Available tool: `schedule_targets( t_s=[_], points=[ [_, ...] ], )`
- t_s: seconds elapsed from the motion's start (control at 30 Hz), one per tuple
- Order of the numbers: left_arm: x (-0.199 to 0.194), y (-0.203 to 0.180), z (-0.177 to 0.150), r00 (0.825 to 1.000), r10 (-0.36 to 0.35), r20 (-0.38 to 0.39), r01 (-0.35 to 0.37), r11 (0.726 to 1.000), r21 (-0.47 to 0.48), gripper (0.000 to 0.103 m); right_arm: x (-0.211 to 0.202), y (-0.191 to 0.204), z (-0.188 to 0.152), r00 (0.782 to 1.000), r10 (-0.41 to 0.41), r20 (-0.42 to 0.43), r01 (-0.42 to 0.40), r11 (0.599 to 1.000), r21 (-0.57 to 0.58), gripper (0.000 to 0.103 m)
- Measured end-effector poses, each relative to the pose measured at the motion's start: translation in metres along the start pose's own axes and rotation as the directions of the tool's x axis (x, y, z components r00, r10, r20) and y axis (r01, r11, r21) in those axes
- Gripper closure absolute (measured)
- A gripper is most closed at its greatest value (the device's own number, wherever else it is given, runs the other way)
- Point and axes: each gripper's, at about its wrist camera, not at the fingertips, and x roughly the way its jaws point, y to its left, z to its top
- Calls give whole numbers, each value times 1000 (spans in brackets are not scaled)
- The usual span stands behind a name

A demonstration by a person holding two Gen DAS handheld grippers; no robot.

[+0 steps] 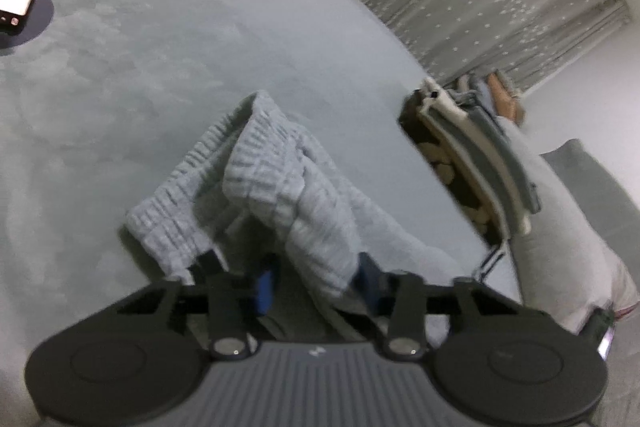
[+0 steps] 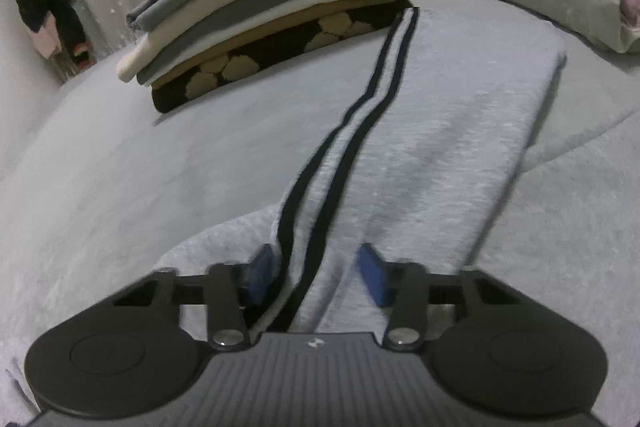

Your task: Fold clothes

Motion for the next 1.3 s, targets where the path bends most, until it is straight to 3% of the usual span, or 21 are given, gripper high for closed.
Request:
schedule_targets(
  t_s=[0.07, 0.2, 0.4, 0.53, 0.63, 0.7, 0.87, 1.03, 1.17, 1.2, 1.23, 1.27, 1.3],
  points=[
    [-2, 4, 1, 1000, 4, 8, -4, 1000, -6, 79, -9, -20, 2, 999, 46, -1, -46, 997, 56, 92],
    [-11, 3, 2, 999, -26, 36, 25, 999, 21, 87, -41, -44, 6, 990, 127, 67, -133, 987, 94, 92],
    [-32, 0, 3, 988, -135, 72, 126, 986, 112, 88, -110, -60, -9, 952, 192, 239, -209, 977, 47, 92],
    [-46, 8, 0, 984, -160, 83, 144, 975, 167, 88, -143, -71, -37, 932, 224, 285, -239, 971, 18, 92],
    [-53, 18, -2, 984, -154, 87, 137, 975, 175, 88, -155, -78, -69, 934, 247, 257, -254, 967, -9, 92],
    [-52, 29, -3, 989, -138, 61, 130, 984, 122, 88, -155, -81, -84, 938, 259, 232, -258, 965, -35, 92],
    [-29, 46, -16, 999, -31, 6, 30, 996, 85, 88, -135, -90, -112, 955, 247, 164, -243, 969, -42, 92],
    [-22, 49, -26, 1000, 2, 10, -2, 998, 58, 87, -119, -91, -131, 965, 219, 142, -200, 970, -135, 92],
    [-34, 32, -35, 999, 48, 22, -50, 995, 86, 77, -119, -90, -127, 969, 221, 111, -200, 964, -173, 88],
    [-39, 26, -38, 998, 61, 22, -63, 993, 105, 67, -120, -93, -121, 969, 233, 87, -217, 964, -156, 85],
    [-43, 19, -41, 997, 74, 21, -76, 989, 124, 56, -122, -97, -115, 967, 245, 63, -235, 962, -138, 76],
    [-47, 13, -44, 996, 89, 20, -90, 986, 141, 51, -124, -102, -109, 968, 249, 43, -243, 963, -117, 61],
    [-50, 7, -48, 994, 110, 15, -111, 981, 161, 43, -127, -107, -103, 968, 249, 36, -244, 964, -102, 55]
  ],
)
